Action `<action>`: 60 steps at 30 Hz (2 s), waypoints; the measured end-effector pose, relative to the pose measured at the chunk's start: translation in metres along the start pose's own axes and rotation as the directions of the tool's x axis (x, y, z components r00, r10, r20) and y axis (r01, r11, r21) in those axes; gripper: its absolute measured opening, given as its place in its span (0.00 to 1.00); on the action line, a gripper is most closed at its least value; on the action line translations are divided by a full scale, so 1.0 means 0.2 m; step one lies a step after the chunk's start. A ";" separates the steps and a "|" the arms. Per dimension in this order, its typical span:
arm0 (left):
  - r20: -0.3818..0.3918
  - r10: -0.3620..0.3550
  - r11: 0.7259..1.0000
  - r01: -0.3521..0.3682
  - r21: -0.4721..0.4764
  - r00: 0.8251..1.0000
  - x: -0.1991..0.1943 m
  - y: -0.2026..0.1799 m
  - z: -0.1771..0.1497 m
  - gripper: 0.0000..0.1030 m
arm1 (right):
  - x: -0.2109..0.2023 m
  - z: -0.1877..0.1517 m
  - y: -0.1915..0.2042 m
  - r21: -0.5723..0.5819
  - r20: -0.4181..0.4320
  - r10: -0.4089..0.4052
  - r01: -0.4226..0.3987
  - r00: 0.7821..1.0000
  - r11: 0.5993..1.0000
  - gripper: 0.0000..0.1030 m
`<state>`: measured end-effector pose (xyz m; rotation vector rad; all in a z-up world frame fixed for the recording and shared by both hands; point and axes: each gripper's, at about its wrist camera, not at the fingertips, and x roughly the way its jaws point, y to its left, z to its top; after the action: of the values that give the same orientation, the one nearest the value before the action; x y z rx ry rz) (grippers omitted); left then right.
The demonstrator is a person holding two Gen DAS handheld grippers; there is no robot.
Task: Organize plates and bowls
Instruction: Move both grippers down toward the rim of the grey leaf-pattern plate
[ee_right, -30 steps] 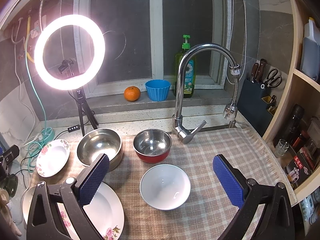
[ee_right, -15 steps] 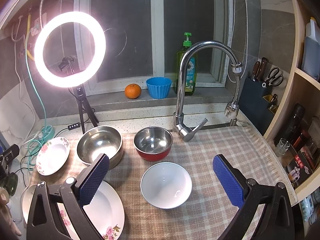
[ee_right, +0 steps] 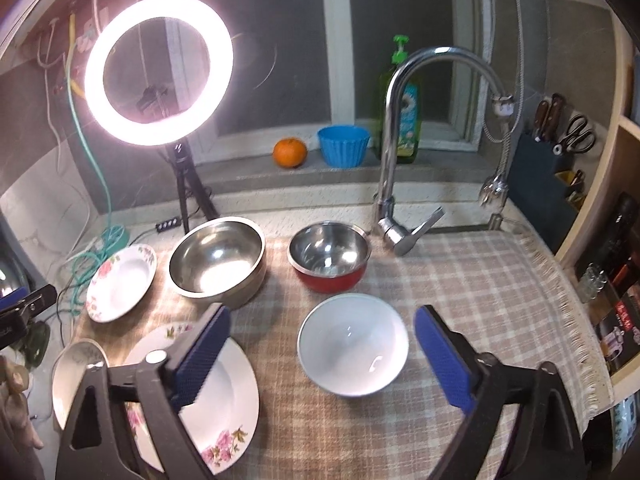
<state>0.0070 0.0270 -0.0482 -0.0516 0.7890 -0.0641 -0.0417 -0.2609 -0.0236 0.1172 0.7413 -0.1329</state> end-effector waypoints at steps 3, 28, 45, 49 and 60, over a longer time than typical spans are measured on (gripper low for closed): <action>-0.056 -0.041 0.999 0.040 -0.013 0.998 0.05 0.04 -0.04 0.80 | 0.02 -0.04 0.01 -0.012 -0.030 0.031 -0.031 0.999 0.999 0.72; -0.501 -0.241 0.960 0.279 0.002 0.831 0.50 0.07 -0.24 0.23 | 0.32 -0.43 0.09 0.209 -0.389 0.324 -0.261 0.862 0.943 0.13; -0.547 -0.217 0.961 0.277 0.028 0.809 0.61 0.02 -0.22 0.23 | 0.47 -0.44 0.04 0.358 -0.425 0.427 -0.285 0.798 0.889 0.06; -0.557 -0.220 0.960 0.279 0.023 0.801 0.62 0.01 -0.22 0.23 | 0.51 -0.45 0.03 0.380 -0.431 0.443 -0.287 0.786 0.879 0.06; -0.573 -0.210 0.959 0.280 0.036 0.792 0.65 -0.01 -0.22 0.23 | 0.55 -0.47 0.04 0.370 -0.451 0.446 -0.293 0.773 0.882 0.09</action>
<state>0.0677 0.0144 -0.1716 -0.0204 1.3745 -0.3914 -0.0220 -0.2484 -0.1672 0.5927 1.2336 0.1915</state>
